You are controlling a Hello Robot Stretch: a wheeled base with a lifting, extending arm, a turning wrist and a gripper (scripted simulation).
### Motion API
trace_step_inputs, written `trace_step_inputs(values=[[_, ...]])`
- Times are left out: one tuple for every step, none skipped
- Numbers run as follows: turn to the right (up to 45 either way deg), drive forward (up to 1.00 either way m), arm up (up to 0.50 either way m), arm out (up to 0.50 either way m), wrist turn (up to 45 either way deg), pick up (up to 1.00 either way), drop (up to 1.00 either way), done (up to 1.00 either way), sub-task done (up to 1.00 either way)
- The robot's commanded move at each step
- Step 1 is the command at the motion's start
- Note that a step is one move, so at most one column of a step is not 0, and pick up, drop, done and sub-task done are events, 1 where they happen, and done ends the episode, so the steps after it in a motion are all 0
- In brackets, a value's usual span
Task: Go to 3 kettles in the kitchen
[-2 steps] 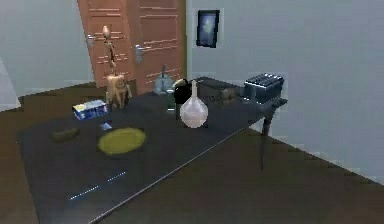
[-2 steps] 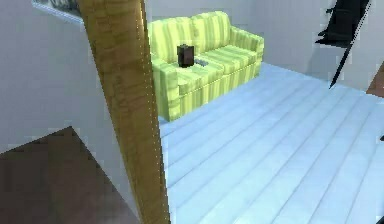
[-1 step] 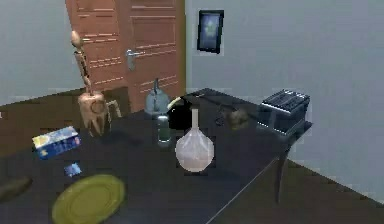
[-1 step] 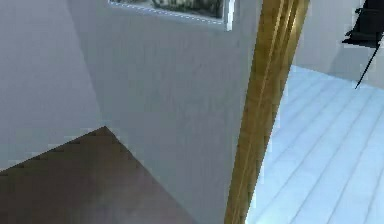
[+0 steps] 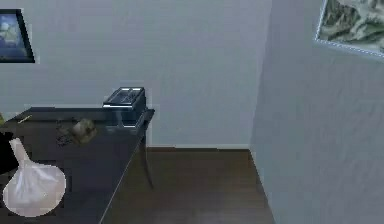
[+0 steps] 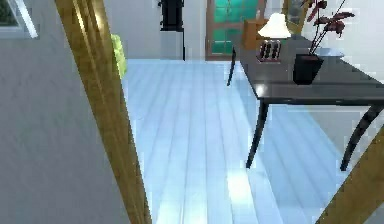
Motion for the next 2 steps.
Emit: trace_step_inputs(values=[[0.0, 0.75, 0.00, 0.00, 0.0, 0.00, 0.00, 0.00, 0.00], [-45.0, 0.00, 0.00, 0.00, 0.0, 0.00, 0.00, 0.00, 0.00]])
